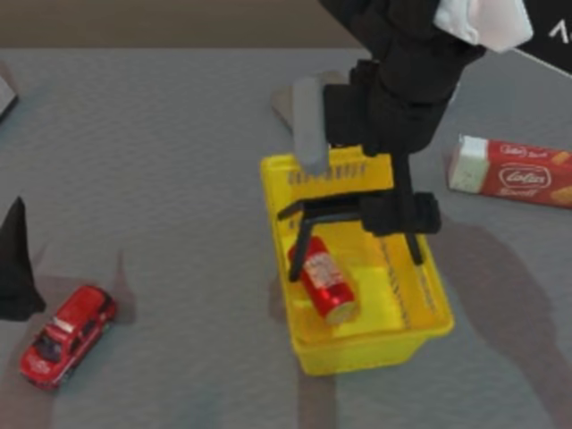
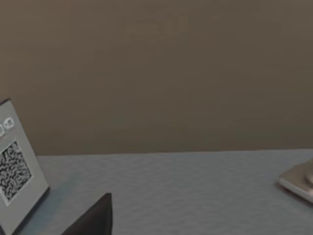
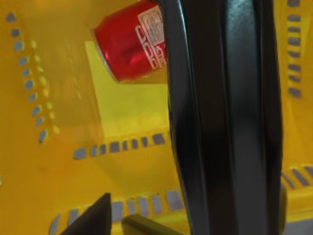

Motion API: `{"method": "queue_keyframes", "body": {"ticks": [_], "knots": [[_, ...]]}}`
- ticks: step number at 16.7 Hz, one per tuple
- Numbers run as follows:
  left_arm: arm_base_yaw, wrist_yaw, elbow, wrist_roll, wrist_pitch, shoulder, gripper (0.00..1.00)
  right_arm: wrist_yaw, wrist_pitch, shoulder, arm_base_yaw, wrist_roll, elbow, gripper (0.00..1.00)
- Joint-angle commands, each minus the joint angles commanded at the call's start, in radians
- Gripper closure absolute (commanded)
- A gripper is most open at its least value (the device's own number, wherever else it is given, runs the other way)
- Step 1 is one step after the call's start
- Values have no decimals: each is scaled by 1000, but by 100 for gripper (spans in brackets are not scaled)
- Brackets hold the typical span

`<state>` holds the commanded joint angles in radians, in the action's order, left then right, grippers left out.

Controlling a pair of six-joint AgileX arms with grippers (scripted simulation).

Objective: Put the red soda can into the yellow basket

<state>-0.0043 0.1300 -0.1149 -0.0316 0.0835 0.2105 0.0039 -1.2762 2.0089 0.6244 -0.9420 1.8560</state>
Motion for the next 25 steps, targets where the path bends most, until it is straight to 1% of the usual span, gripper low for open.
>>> {"method": "queue_keyframes", "body": {"ticks": [3, 5, 12, 17, 21, 25], "knots": [[17, -91, 82, 21, -60, -152, 0, -1, -87, 131, 43, -64, 119, 0], [23, -124, 110, 30, -80, -201, 0, -1, -117, 174, 58, -85, 156, 0], [24, -130, 115, 32, -83, -211, 0, -1, -120, 184, 58, -90, 161, 0], [24, -130, 115, 32, -83, -211, 0, -1, -46, 179, 61, -89, 84, 0], [24, -130, 115, 32, -83, -211, 0, -1, -42, 179, 61, -89, 80, 0], [24, -130, 115, 32, -83, -211, 0, -1, -42, 179, 61, -89, 80, 30]]}}
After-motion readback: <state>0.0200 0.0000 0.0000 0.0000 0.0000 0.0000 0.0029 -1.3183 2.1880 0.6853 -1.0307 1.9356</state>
